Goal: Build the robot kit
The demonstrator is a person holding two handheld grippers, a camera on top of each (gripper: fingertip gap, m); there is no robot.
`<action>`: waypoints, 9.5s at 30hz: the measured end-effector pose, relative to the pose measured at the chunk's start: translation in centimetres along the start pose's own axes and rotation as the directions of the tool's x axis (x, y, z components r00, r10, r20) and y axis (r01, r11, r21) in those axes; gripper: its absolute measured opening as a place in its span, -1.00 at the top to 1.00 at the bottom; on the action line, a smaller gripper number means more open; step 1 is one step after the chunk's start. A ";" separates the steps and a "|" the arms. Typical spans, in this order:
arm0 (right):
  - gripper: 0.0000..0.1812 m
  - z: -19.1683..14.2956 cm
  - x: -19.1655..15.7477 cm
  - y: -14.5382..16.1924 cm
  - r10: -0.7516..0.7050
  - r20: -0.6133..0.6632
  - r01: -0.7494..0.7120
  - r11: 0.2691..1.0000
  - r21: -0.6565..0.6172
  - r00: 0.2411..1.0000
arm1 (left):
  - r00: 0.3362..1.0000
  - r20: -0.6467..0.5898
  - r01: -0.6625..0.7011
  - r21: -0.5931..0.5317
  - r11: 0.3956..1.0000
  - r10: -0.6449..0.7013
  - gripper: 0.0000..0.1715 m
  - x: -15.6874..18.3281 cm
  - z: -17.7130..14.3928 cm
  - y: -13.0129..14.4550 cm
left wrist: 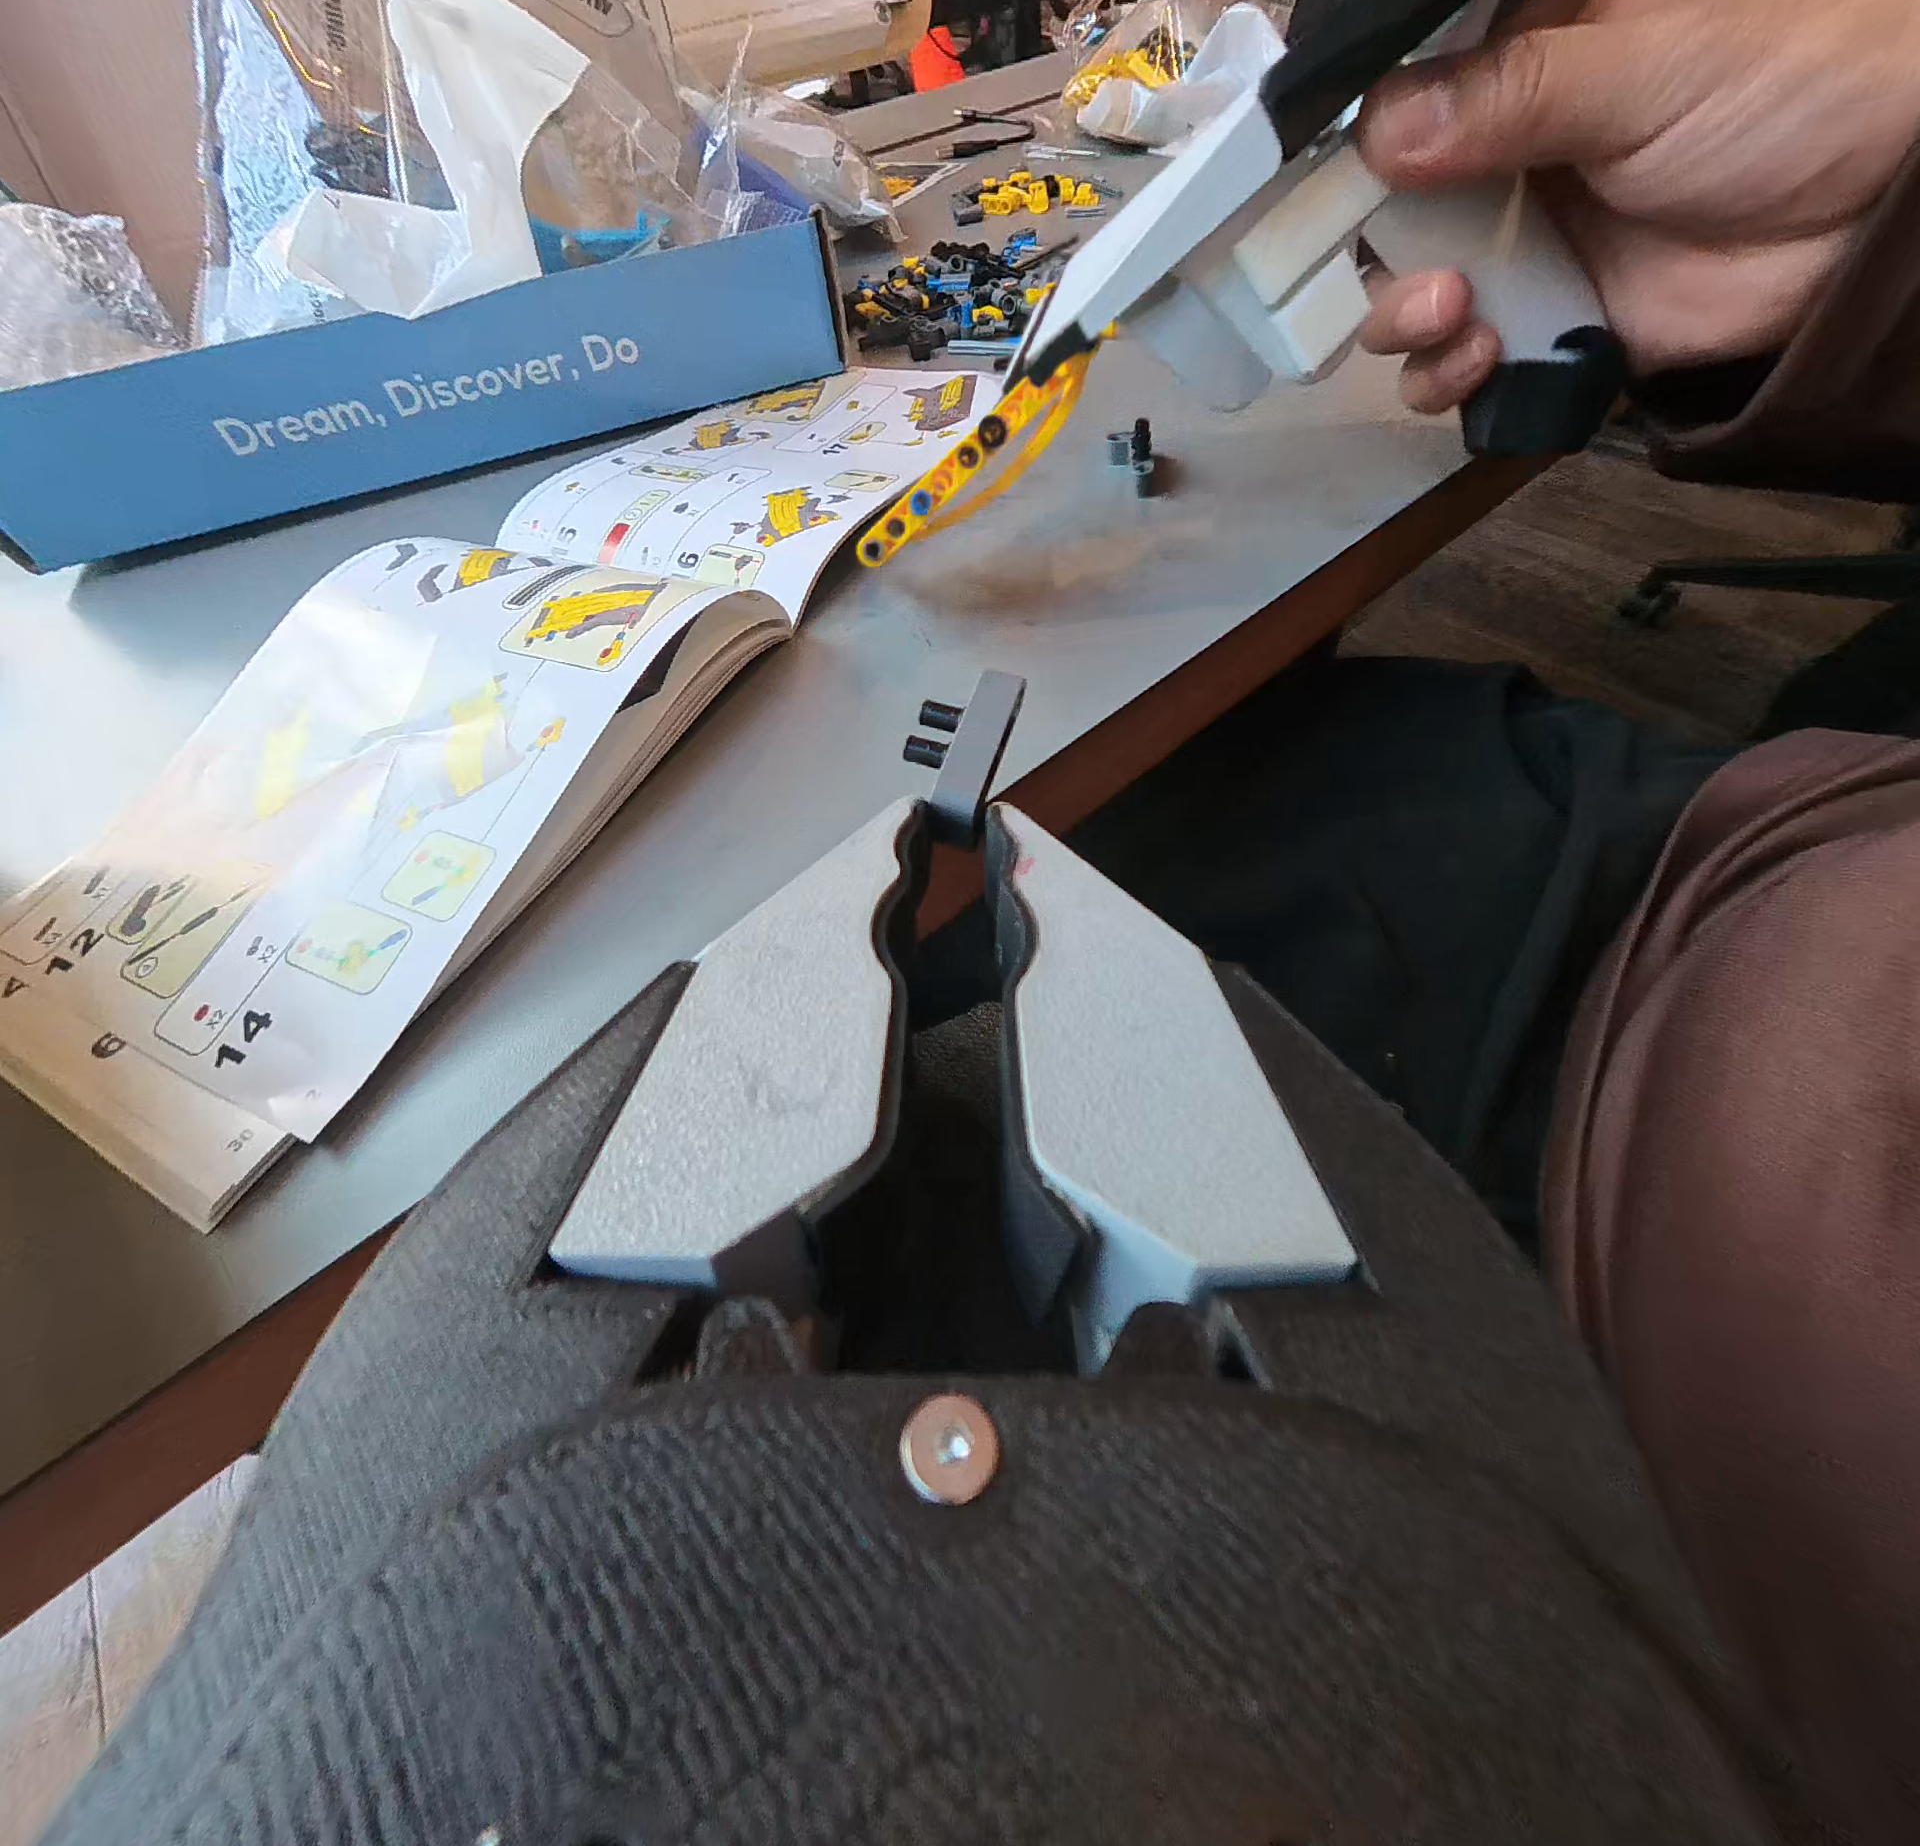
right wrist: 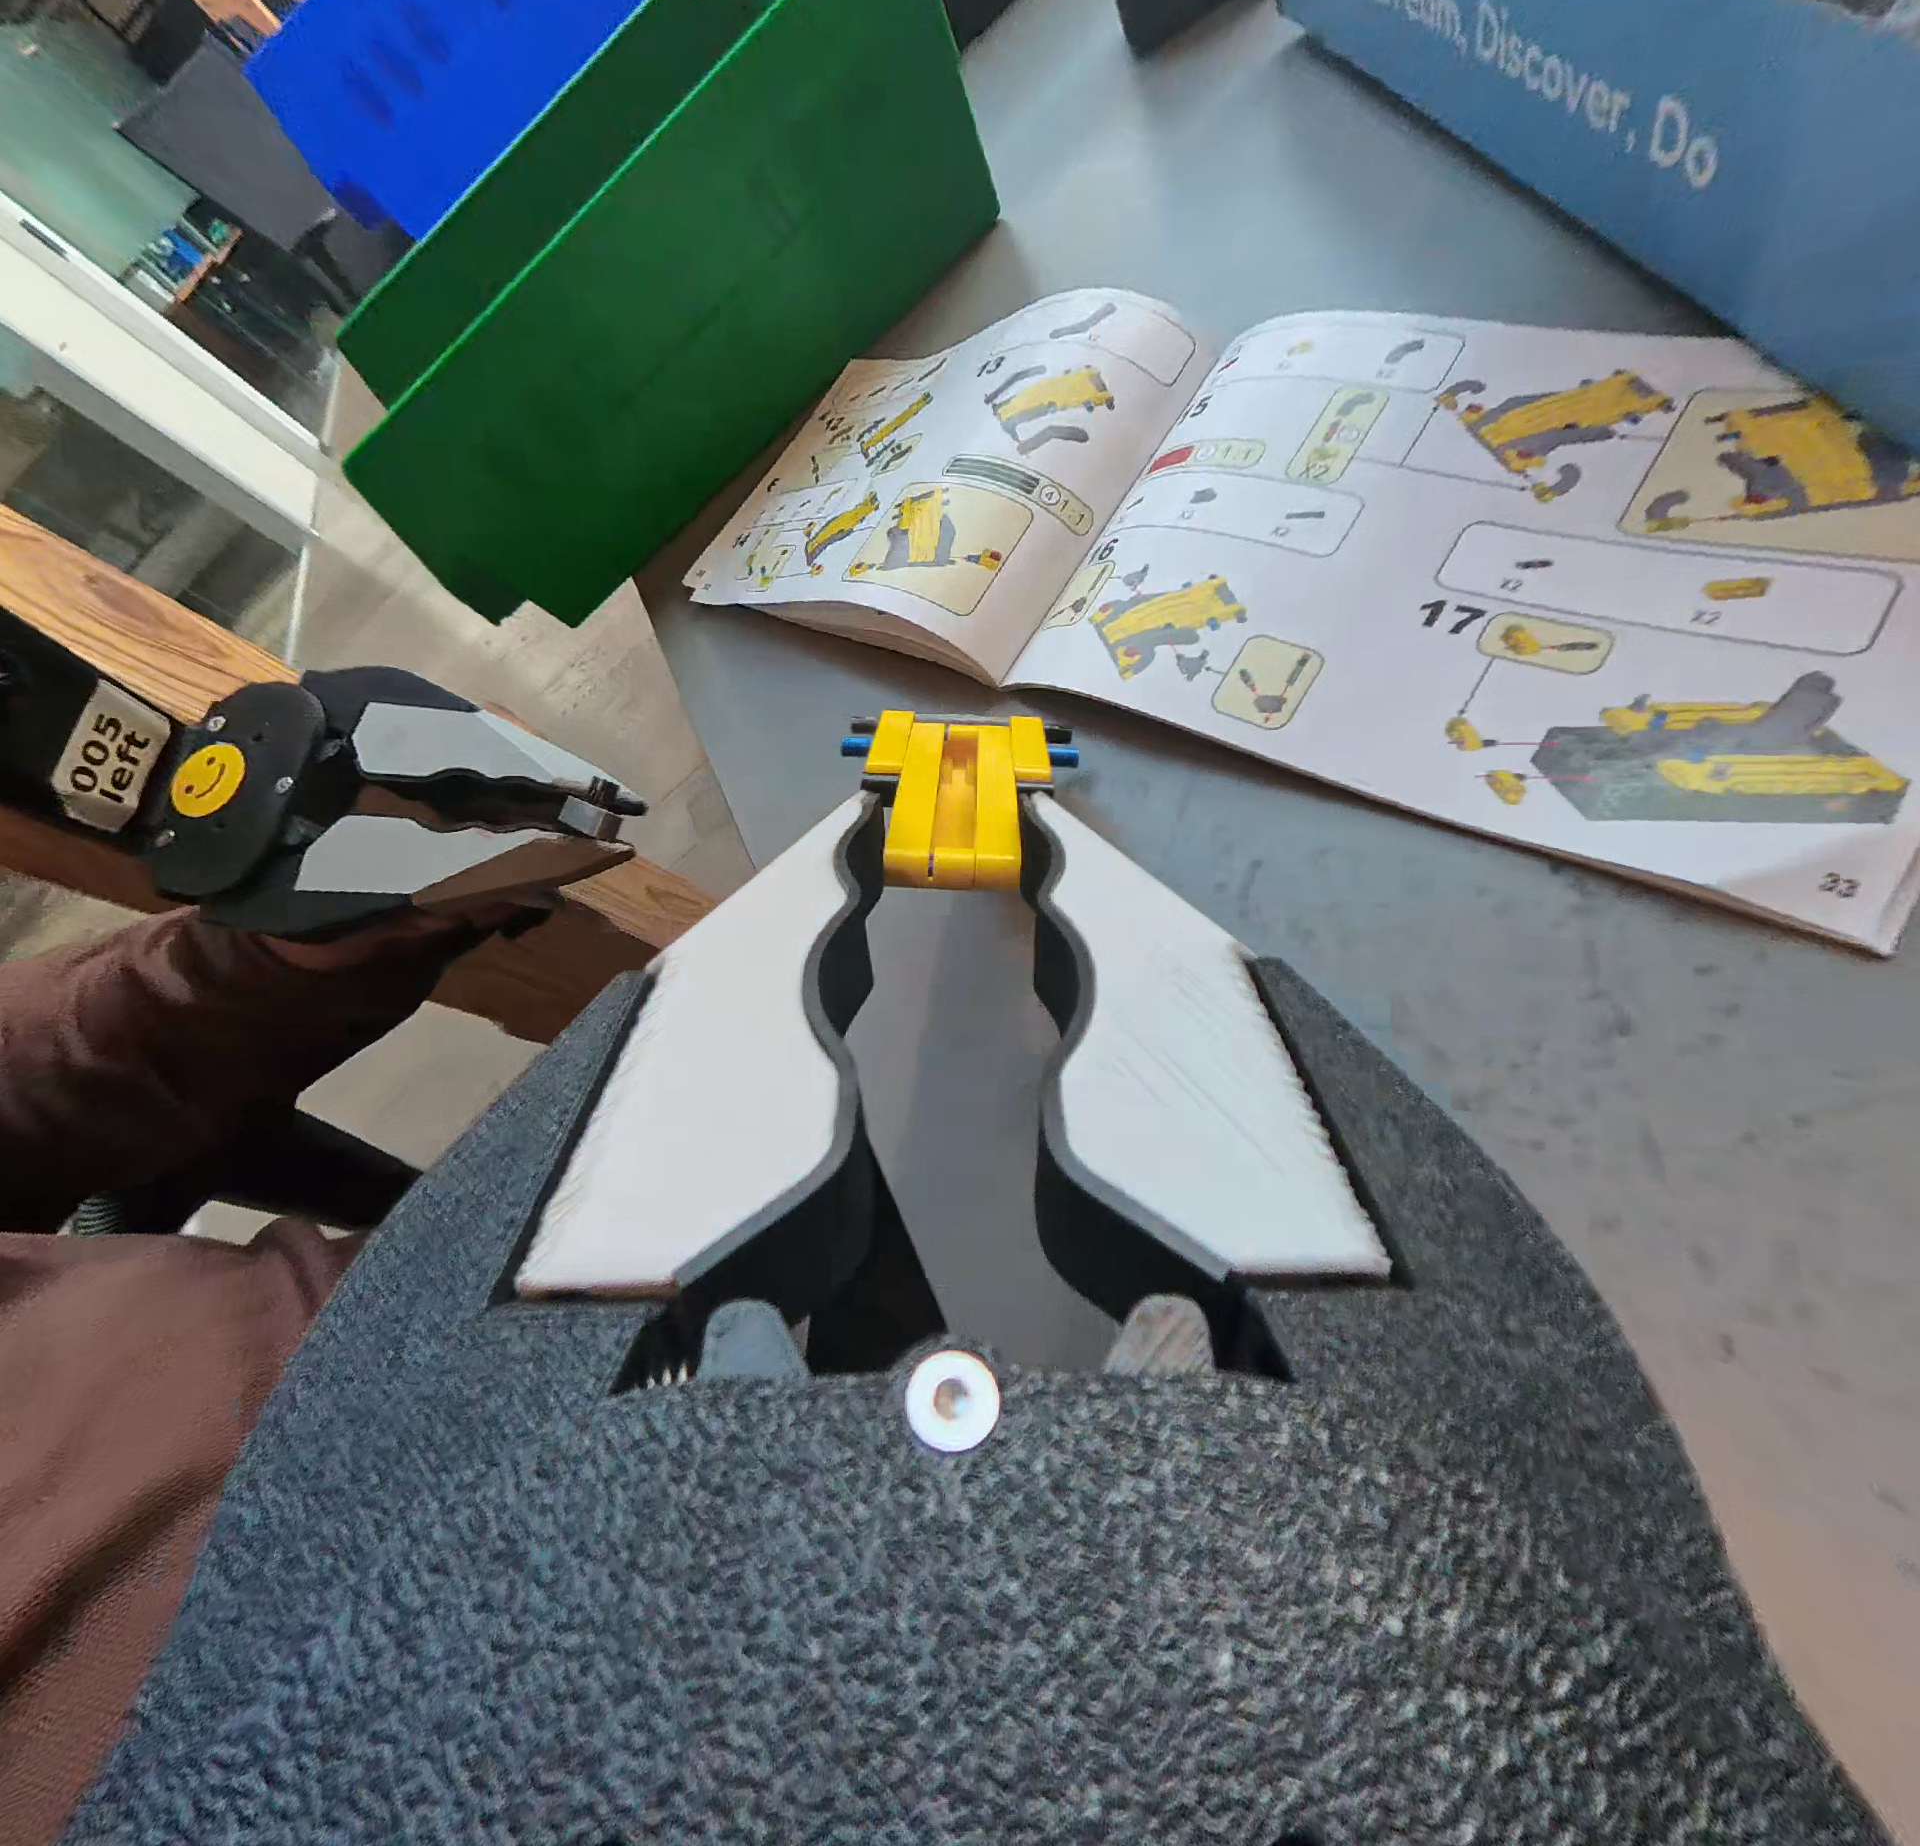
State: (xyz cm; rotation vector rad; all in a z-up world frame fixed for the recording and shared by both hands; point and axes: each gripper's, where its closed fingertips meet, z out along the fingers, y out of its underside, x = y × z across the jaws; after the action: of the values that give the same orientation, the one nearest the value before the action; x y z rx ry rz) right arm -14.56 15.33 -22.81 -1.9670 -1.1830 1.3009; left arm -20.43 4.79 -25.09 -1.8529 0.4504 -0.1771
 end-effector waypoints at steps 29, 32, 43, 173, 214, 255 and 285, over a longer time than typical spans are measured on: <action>0.73 6.1 -1.2 2.6 -0.597 0.342 0.562 0.229 -0.794 0.726 | 0.999 -0.010 -0.043 -0.033 0.999 0.043 0.92 0.6 -0.5 0.8; 0.73 6.7 -1.3 3.7 -0.603 0.402 0.627 0.216 -0.749 0.689 | 0.999 -0.016 -0.043 -0.041 0.998 0.043 0.90 0.7 -0.5 1.1; 0.74 6.2 -1.6 0.1 -0.591 0.329 0.670 0.572 -0.472 0.736 | 0.998 -0.021 -0.066 -0.054 0.996 0.065 0.92 0.9 -0.4 1.5; 0.83 1.6 -8.1 8.9 -0.997 -0.014 0.957 -0.065 -0.283 -0.072 | 0.977 -0.171 0.105 -0.142 0.984 -0.129 0.93 7.7 2.0 1.0; 0.91 2.0 -8.9 7.9 -0.991 -0.080 0.967 -0.087 -0.240 -0.109 | 0.937 -0.224 0.258 -0.080 0.963 -0.270 0.94 7.3 1.7 0.1; 0.93 0.4 -4.7 6.3 -0.949 -0.123 0.908 -0.232 -0.349 -0.290 | 0.967 -0.153 0.198 -0.061 0.978 -0.205 0.79 3.4 1.2 -1.6; 0.93 0.4 -3.4 6.6 -0.910 -0.165 0.826 -0.253 -0.503 -0.379 | 0.904 -0.426 -0.174 -0.454 0.874 -0.042 0.65 3.2 9.4 -0.8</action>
State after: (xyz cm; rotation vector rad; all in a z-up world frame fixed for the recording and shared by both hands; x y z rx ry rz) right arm -12.92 9.12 -26.47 -0.4736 -1.8323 -0.3704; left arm -14.07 12.05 -27.70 -2.2921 0.9324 -0.4623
